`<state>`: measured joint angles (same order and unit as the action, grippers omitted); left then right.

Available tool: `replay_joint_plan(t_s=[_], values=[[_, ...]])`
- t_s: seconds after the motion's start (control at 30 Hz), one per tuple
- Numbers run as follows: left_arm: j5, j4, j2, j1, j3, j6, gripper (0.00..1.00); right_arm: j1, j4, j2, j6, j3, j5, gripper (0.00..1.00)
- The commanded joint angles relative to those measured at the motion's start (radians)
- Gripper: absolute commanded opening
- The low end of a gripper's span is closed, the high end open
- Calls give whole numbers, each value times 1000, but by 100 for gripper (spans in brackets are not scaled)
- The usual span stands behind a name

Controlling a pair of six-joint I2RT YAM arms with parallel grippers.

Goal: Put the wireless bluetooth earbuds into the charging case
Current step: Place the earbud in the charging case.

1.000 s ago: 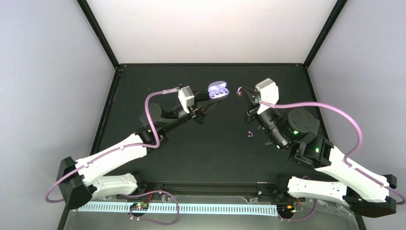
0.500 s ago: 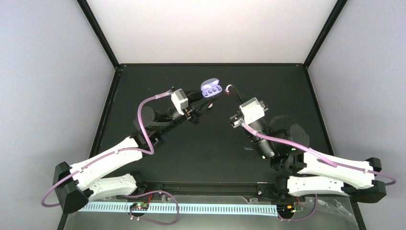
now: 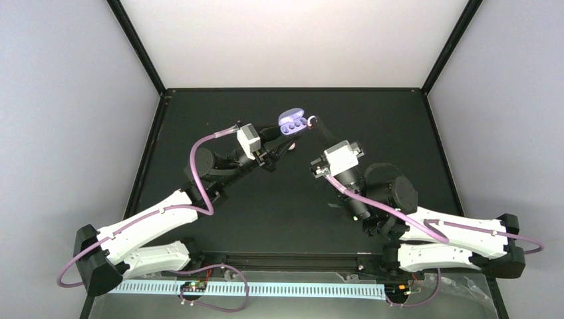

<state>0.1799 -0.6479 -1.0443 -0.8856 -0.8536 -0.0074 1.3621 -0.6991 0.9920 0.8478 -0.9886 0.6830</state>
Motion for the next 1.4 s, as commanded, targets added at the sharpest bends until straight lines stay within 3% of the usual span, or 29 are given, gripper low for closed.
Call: replay_joint_plan(t_s=[0.0, 0.63, 1.37], values=[[24, -62, 5, -1, -16, -9, 2, 6, -62, 9, -27, 6, -30, 1], [83, -51, 10, -1, -22, -27, 1, 6, 114, -15, -157, -31, -88, 1], [95, -32, -11, -3, -53, -53, 2, 5, 44, 79, -90, -45, -65, 1]])
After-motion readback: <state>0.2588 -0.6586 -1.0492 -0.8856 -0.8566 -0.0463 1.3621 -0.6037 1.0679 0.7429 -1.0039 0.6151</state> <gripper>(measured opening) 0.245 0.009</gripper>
